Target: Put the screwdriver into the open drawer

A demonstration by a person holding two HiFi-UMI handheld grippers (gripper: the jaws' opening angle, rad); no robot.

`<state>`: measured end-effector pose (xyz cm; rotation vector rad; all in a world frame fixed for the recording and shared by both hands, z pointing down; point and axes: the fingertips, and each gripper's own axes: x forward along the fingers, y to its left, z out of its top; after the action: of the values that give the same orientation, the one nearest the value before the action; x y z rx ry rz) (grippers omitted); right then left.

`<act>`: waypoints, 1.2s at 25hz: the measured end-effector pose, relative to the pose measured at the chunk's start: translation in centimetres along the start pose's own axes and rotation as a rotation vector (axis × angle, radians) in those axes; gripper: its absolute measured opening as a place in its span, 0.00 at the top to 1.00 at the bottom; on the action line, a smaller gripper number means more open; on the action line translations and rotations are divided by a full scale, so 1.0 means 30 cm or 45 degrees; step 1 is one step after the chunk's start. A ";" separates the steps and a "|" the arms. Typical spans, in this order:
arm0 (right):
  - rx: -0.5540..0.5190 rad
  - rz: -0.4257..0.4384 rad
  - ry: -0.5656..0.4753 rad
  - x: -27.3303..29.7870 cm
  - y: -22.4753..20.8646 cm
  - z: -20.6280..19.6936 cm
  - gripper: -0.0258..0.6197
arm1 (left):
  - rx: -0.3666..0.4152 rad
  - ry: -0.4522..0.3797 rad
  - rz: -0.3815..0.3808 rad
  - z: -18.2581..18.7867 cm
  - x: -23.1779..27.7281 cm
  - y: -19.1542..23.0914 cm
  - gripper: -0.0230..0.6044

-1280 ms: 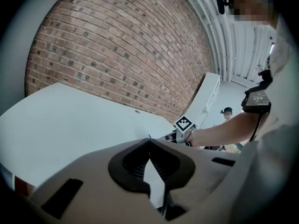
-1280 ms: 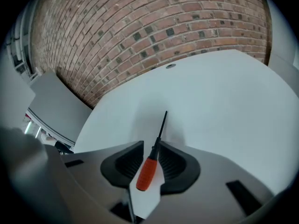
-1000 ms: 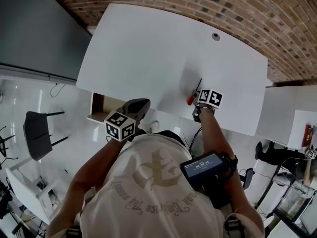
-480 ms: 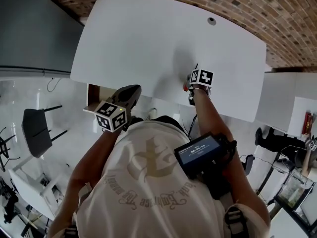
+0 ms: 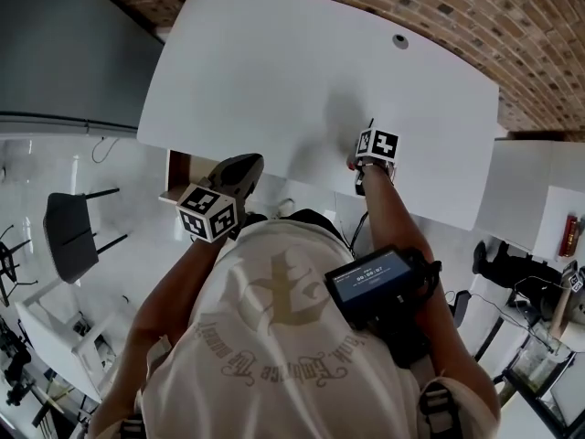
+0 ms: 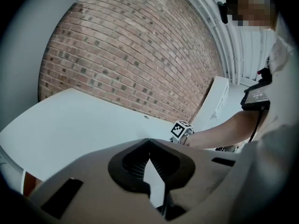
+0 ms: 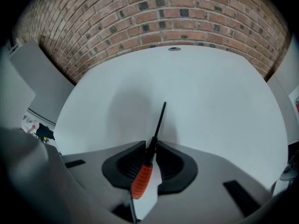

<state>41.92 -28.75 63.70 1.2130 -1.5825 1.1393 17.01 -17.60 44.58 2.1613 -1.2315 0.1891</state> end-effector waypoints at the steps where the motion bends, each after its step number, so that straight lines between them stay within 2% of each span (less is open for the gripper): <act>1: 0.019 0.010 -0.003 0.002 -0.004 0.002 0.83 | 0.002 -0.005 0.005 0.003 -0.004 0.003 0.93; 10: 0.147 0.151 -0.074 -0.001 -0.015 0.004 0.85 | -0.007 -0.042 0.076 0.004 -0.072 0.045 0.93; 24: 0.115 0.313 -0.187 -0.033 0.039 0.013 0.85 | 0.076 -0.103 0.066 -0.018 -0.092 0.027 0.93; 30: 0.106 0.356 -0.236 -0.057 0.084 0.002 0.85 | 0.086 -0.150 0.091 -0.045 -0.156 0.043 0.93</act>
<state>39.80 -28.08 61.64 1.2060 -1.9072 1.3099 13.62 -13.89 44.27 2.2148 -1.3887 0.1370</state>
